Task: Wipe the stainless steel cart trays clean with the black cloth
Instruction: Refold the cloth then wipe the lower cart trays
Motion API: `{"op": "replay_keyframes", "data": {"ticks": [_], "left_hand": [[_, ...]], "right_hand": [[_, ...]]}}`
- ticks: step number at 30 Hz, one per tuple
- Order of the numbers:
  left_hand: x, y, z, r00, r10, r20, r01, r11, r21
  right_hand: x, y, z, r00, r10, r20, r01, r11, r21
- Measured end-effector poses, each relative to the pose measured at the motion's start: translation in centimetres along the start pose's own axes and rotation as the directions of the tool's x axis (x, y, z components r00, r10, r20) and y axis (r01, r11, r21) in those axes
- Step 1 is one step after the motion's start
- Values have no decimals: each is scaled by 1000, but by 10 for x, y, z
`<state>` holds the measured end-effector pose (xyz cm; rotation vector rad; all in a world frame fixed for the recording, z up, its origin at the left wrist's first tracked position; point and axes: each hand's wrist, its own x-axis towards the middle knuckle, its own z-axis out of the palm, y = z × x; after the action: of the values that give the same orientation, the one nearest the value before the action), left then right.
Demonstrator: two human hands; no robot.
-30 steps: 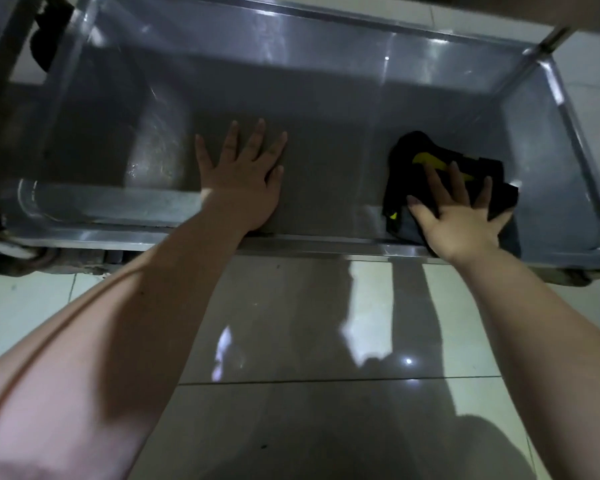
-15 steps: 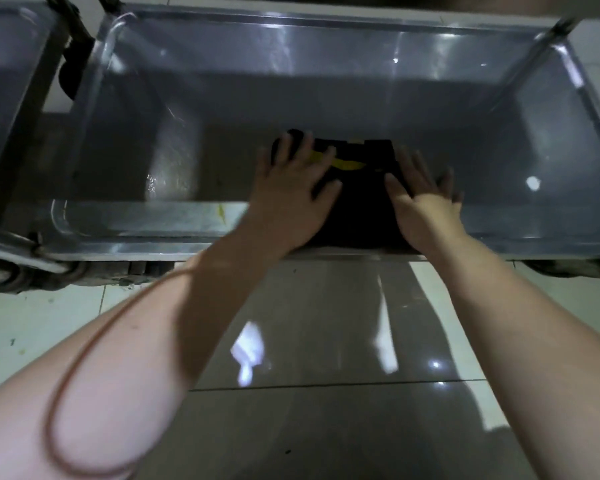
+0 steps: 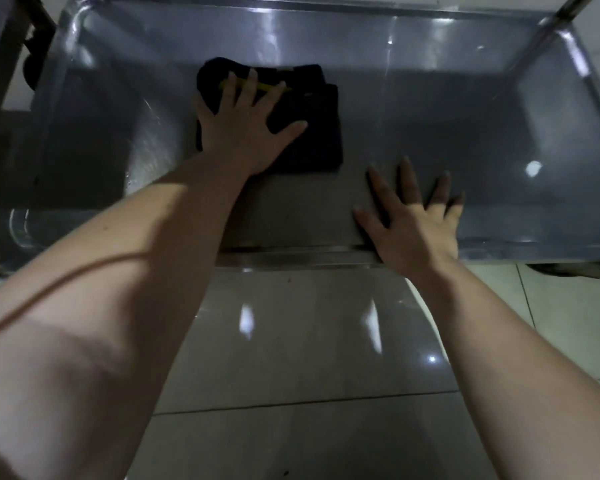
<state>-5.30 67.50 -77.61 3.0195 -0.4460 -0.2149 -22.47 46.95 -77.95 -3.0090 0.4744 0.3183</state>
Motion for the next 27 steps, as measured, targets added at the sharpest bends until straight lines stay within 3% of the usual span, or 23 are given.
{"op": "replay_keyframes", "data": {"ticks": [4, 12, 16, 21, 27], "left_hand": [[-9, 5, -3, 1000, 11, -2, -11, 1000, 5], [-121, -9, 4, 1000, 3, 21, -5, 995, 95], [-109, 17, 4, 1000, 6, 16, -6, 1000, -16], [-85, 30, 17, 997, -81, 7, 81, 996, 26], [-11, 15, -3, 995, -86, 45, 86, 996, -8]], "right_hand": [[3, -1, 0, 1000, 7, 2, -7, 1000, 4], [4, 1, -1, 1000, -2, -1, 2, 1000, -20], [3, -3, -3, 1000, -7, 3, 7, 1000, -18], [4, -3, -2, 1000, -19, 7, 19, 1000, -12], [8, -5, -4, 999, -14, 31, 14, 1000, 2]]}}
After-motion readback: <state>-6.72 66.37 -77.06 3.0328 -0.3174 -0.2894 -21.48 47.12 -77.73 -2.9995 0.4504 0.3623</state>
